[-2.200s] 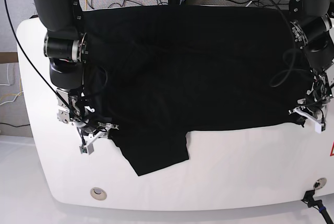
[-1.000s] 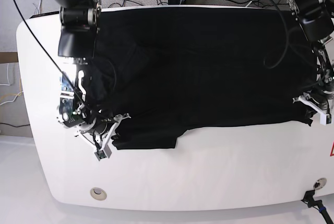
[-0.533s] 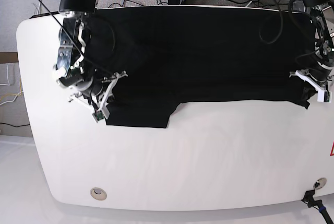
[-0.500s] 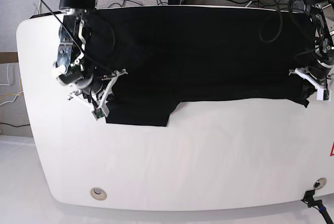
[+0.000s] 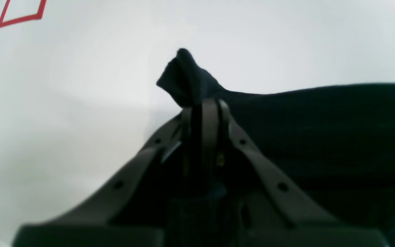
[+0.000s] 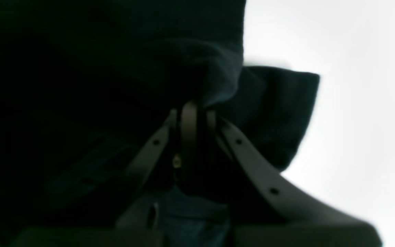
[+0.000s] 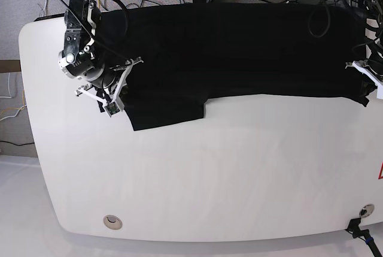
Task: Fold the T-shirt properly
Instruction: 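Grasp the hem corners and lift them toward the shoulders, then lay the hem over the shoulders and open both grippers, then move both grippers to the folded edge and grasp it, then pull the strip's end with the left gripper to straighten it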
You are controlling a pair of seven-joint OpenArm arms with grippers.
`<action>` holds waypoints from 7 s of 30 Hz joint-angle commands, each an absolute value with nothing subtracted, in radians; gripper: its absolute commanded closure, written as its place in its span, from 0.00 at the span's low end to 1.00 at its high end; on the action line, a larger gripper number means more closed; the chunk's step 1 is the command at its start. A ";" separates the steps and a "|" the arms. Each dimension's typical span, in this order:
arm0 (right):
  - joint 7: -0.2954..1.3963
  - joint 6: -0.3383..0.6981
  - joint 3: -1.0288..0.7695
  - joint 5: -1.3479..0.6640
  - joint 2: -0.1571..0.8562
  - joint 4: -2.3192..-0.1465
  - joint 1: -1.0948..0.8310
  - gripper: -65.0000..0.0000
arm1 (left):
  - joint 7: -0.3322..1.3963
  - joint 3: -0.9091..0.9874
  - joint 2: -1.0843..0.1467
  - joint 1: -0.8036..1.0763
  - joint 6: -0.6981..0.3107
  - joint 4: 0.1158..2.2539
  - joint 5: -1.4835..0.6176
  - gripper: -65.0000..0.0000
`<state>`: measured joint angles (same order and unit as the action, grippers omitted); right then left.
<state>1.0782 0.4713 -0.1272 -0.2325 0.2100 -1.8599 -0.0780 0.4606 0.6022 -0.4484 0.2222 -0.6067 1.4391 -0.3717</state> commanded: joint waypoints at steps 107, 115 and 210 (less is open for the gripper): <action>1.365 0.524 -0.064 -1.202 0.363 -1.870 -0.372 0.80 | 0.541 0.619 -0.410 0.162 -0.601 1.573 -0.249 0.49; 1.377 0.532 -0.064 -1.205 0.383 -1.891 -0.435 0.26 | 0.539 0.619 -0.410 0.162 -0.601 1.547 -0.249 0.49; 0.891 0.535 -0.096 -0.510 0.295 -1.486 -0.128 1.00 | 0.588 0.489 -0.433 -0.097 -0.679 1.167 -0.300 0.85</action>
